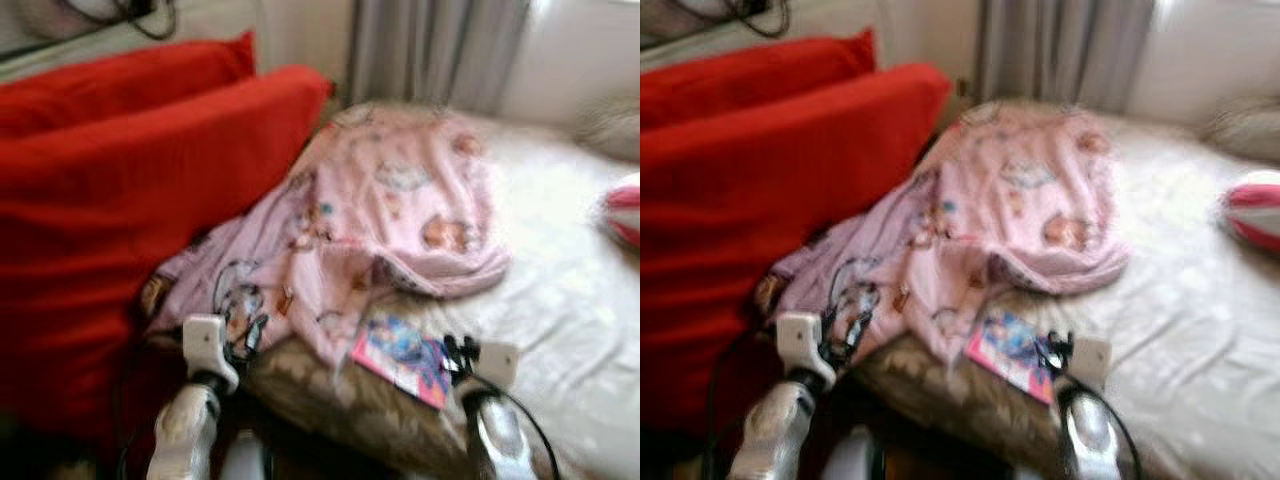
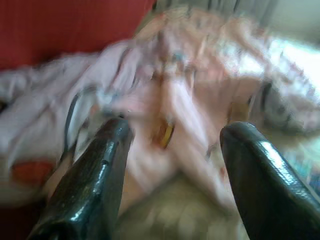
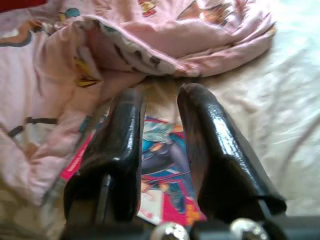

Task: Clean up the room

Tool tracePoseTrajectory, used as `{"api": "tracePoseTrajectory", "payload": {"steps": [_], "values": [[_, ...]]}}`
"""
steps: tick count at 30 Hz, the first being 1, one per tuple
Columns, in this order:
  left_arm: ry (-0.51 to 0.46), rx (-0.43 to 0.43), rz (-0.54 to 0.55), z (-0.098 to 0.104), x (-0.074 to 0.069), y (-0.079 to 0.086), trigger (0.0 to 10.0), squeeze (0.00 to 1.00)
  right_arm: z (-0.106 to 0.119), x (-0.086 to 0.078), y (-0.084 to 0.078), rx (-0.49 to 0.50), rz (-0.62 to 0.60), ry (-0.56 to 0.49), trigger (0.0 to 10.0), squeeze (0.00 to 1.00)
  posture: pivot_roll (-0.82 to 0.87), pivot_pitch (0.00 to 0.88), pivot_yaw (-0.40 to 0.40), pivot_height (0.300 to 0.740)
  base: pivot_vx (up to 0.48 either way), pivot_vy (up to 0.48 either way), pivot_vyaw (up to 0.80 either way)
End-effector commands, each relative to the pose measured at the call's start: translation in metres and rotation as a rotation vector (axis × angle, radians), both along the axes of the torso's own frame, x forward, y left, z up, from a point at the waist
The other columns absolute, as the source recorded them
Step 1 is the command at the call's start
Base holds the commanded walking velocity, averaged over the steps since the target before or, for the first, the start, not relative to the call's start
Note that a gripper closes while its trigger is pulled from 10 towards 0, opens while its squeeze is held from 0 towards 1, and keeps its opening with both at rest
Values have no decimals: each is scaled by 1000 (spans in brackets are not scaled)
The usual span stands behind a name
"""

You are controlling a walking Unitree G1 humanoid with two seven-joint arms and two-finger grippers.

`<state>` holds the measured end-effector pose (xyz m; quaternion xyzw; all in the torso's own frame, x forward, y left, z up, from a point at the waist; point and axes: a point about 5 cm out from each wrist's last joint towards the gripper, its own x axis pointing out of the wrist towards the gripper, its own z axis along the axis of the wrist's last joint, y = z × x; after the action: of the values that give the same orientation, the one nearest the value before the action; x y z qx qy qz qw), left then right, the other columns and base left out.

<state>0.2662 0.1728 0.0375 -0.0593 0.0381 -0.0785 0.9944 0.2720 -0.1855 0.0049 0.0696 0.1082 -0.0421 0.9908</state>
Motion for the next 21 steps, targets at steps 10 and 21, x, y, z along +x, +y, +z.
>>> {"api": "tracePoseTrajectory", "payload": {"steps": [10, 21], "values": [[-3, -1, -3, 3, 3, 0, 10000, 0, -4, -3, 3, 12, 11, 16, 10000, 0, 73, 63, -25, 641, 0, 0, 0], [0, 3, 5, 3, 2, 0, 10000, 0, -5, -4, 2, 13, 5, 20, 10000, 0, 74, 67, -25, 636, 0, 0, 0]]}}
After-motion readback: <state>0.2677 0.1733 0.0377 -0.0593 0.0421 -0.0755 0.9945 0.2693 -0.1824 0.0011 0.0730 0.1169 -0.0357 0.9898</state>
